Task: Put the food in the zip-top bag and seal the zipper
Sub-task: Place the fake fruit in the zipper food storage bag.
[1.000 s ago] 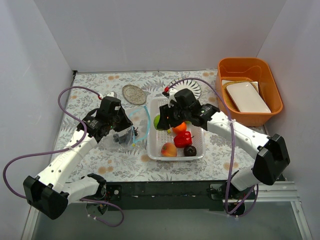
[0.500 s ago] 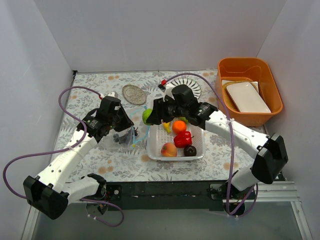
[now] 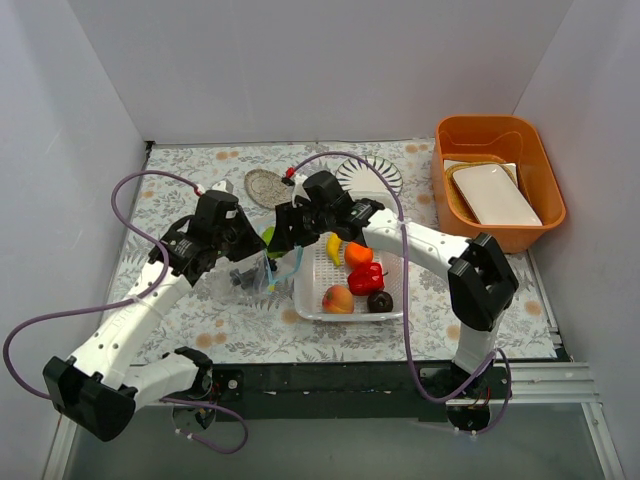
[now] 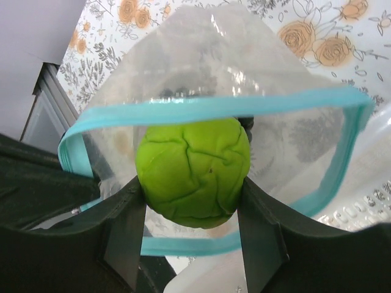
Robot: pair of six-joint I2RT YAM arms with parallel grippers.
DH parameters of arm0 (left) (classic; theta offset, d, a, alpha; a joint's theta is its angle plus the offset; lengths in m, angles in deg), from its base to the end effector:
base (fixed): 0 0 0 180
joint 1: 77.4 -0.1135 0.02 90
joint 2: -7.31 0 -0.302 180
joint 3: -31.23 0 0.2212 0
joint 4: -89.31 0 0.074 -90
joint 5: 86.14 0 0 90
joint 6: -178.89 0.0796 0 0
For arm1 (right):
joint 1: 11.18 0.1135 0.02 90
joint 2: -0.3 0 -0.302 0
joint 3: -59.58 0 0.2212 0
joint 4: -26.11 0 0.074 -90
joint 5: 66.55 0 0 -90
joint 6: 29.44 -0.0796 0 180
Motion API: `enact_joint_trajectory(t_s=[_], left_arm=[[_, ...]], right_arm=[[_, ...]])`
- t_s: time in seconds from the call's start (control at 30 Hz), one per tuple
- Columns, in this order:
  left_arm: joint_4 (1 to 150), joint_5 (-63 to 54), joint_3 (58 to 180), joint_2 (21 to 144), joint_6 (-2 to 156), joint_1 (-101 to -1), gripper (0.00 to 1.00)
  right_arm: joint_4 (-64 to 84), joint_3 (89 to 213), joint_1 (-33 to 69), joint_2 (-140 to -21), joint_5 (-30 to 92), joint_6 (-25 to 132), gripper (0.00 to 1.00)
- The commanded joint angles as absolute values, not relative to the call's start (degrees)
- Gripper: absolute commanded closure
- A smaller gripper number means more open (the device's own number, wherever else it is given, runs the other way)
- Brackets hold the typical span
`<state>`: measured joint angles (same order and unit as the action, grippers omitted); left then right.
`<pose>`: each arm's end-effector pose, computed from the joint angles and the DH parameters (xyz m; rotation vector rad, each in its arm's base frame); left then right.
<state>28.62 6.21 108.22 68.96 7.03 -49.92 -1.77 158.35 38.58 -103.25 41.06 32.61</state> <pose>0.1770 -0.0884 0.3286 -1.1786 2.2475 -0.8201 0.2641 0.3494 0.3078 -0.6316 2.2400 1.0752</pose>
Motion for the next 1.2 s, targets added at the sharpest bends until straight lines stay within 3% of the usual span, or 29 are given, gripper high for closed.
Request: enact_joint_trajectory(t_s=[0.0, 0.07, 0.23, 0.57, 0.77, 0.97, 1.17], left_arm=[[27.34, 8.51, 111.22, 66.29, 6.19, -50.16, 1.0], [26.99, 9.84, 111.04, 65.59, 6.19, -50.16, 1.0], [25.32, 13.18, 111.39, 65.41, 5.75, -50.24, 1.0], [26.02, 12.83, 110.08, 65.5, 5.75, -50.24, 1.0], [27.42, 11.43, 109.46, 66.2, 6.01, -50.24, 1.0], [27.87, 11.25, 109.11, 66.29, 6.1, -50.24, 1.0], [27.95, 11.16, 109.02, 66.29, 6.19, -50.24, 1.0]], right_arm=[[3.23, 163.65, 38.92, -103.68, 45.58, 33.75, 0.3], [3.95, 163.48, 38.92, -103.42, 46.83, 34.63, 0.2], [-0.77, 162.51, 38.92, -100.61, 41.13, 36.82, 0.1], [-15.52, 150.13, 37.78, -83.73, 18.97, 38.76, 0.02], [-24.78, 142.05, 37.6, -82.85, 27.04, 41.57, 0.05], [-18.73, 131.06, 37.6, -78.72, 32.22, 39.03, 0.05], [-16.0, 130.43, 37.6, -80.91, 33.38, 38.15, 0.04]])
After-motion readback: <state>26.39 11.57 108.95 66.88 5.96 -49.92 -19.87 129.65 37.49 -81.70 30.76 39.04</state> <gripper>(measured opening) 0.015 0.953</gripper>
